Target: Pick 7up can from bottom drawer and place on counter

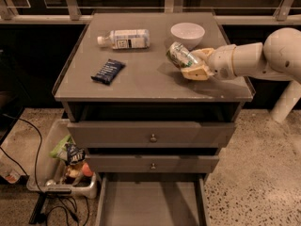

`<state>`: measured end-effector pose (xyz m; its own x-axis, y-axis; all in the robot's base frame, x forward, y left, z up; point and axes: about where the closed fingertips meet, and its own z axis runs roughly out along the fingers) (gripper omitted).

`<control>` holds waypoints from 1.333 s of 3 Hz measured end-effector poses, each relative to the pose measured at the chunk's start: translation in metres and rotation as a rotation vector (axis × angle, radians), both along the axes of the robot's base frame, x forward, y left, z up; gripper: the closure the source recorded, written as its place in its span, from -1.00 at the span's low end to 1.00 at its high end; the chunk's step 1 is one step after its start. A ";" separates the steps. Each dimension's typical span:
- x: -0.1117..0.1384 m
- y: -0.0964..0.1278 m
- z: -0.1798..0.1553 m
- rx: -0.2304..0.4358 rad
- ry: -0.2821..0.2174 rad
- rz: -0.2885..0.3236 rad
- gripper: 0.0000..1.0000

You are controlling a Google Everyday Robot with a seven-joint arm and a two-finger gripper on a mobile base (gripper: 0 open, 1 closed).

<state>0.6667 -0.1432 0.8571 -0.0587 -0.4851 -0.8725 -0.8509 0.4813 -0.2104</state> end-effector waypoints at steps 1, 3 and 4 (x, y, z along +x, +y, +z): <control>0.000 0.000 0.000 0.000 0.000 0.000 -0.29; 0.000 0.000 0.000 0.000 0.000 0.000 -1.00; 0.000 0.000 0.000 0.000 0.000 0.000 -1.00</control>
Offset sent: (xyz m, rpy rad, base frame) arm 0.0000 0.0000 0.0000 0.0000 0.0000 0.0000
